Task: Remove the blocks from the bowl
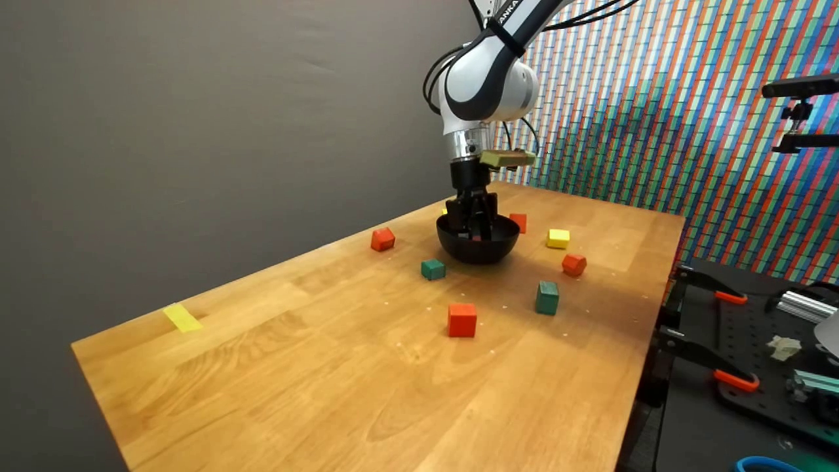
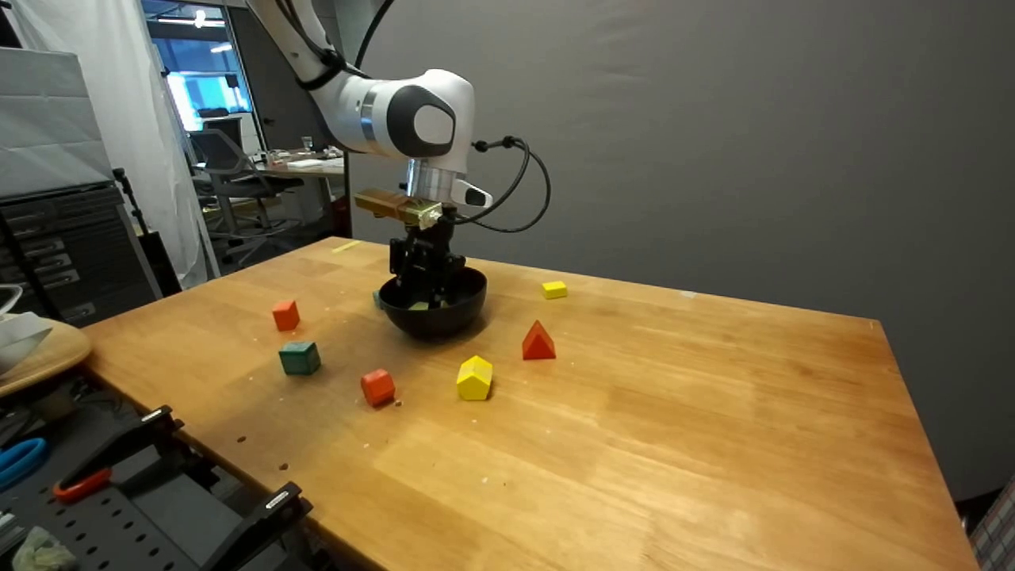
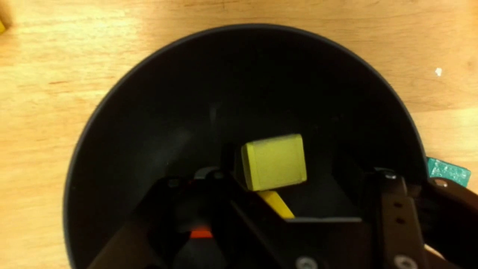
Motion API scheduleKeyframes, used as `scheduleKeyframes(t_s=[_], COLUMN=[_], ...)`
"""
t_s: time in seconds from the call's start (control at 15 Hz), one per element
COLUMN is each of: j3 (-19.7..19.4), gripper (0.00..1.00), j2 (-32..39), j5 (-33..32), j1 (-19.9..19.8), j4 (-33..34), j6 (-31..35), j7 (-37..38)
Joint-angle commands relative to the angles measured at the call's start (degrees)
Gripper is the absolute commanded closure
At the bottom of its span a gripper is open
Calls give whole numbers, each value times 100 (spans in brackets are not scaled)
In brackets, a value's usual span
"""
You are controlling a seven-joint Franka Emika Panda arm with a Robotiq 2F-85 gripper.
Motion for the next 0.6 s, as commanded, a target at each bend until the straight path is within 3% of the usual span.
scheduleKeyframes(t_s=[0.0,0.13,0.27,0.33,0.53], j3=[-26,-7,-2,2,-6], gripper=[34,60,78,84,85], j2=[146,118,31,-11,-292], j5=[-25,18,47,61,85], j1=[17,2,-5,-8,-15], j4=[292,260,163,118,-148], j6=[-282,-188,-5,79,436], j7=[-8,-18,-13,-13,-4])
